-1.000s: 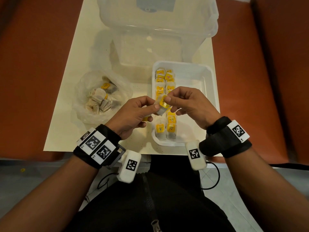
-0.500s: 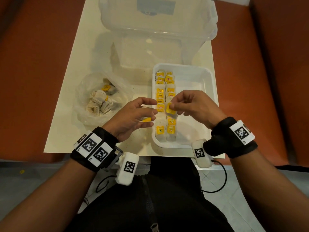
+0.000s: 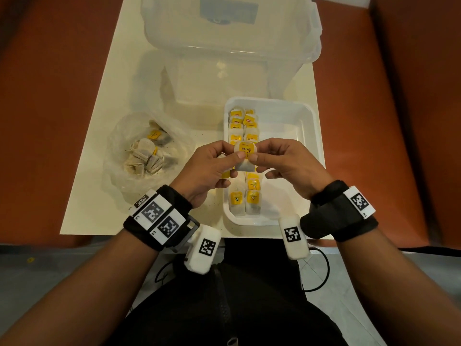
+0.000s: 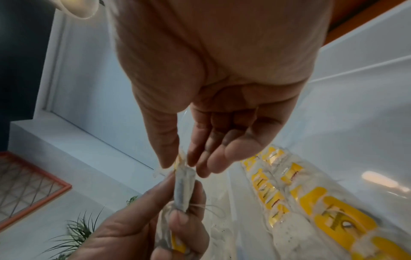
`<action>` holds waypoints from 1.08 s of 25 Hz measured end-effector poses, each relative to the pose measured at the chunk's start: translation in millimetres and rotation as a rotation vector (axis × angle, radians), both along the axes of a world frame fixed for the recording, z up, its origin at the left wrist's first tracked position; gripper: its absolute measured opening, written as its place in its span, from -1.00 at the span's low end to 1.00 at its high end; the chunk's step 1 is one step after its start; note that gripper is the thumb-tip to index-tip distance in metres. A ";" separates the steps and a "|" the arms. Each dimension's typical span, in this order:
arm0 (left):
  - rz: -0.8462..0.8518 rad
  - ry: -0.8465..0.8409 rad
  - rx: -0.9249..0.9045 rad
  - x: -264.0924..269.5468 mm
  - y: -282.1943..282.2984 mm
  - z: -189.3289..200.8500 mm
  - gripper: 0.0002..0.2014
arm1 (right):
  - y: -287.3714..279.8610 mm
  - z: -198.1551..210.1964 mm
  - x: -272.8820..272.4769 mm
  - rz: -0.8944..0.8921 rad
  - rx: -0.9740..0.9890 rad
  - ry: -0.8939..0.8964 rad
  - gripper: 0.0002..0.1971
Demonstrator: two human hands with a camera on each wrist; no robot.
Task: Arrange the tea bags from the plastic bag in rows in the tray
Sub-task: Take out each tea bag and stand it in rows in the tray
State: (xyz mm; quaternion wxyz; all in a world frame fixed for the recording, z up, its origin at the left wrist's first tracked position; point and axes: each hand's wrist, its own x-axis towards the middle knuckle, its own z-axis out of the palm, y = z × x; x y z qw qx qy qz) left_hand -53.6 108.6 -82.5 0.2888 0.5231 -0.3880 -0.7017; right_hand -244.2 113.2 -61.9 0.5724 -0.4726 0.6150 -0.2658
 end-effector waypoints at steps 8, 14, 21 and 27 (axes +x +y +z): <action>-0.001 0.057 0.112 -6.4 -4.7 -3.7 -0.79 | -23.1 -16.3 -14.9 -0.232 0.011 -0.093 -0.99; -0.025 0.133 0.106 8.2 -1.1 -8.6 -0.65 | -64.3 -50.7 -31.3 -0.380 0.042 0.015 -0.96; -0.095 0.072 0.106 18.2 4.8 -6.4 -0.74 | -100.8 -87.0 -40.8 -0.416 0.017 0.202 -0.85; 0.001 0.142 0.153 18.4 1.0 -9.2 -0.73 | -116.9 -106.1 -42.9 -0.456 -0.014 0.273 -0.93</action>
